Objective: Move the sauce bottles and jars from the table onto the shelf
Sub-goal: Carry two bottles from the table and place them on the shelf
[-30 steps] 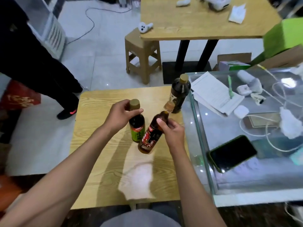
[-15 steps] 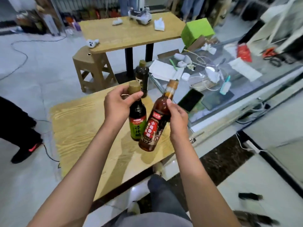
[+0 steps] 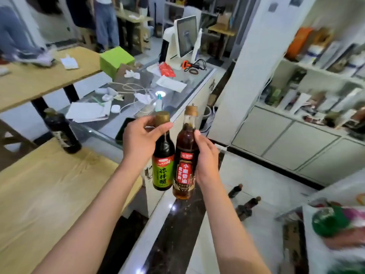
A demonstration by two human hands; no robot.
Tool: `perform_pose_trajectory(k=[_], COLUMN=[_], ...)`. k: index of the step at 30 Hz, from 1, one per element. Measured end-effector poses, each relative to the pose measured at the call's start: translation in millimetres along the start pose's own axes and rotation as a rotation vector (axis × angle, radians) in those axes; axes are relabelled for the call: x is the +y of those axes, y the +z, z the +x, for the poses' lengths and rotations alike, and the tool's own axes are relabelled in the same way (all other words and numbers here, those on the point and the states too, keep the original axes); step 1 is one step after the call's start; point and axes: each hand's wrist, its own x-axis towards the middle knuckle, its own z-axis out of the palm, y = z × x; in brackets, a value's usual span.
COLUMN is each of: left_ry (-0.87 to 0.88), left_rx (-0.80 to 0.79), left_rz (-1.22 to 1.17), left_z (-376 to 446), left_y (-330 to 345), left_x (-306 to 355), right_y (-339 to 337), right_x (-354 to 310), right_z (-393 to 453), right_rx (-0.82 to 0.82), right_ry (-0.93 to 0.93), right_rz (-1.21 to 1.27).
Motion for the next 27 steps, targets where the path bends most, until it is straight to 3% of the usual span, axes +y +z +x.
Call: perform_pose_trajectory(k=[10,16,27], left_ry=[0.226,0.327,0.399], left_rx=[-0.338,-0.462,-0.646], left_rz=[-0.067,-0.181,-0.387], left_z=[-64.8,-127.6,-197.3], left_y=[207.4,326.2,483.0], left_x=[122.0,181.3,277.2], right_y=[-190.7,-310.7,-434.9], right_x=[-135.0,-213.8,-328.3], right_z=[-23.8,-47.4,-82.9], right_rx=[0.262,0.410,0.610], right_ry=[-0.230,-0.369,-0.602], right_rz=[0.053,0.035,-0.061])
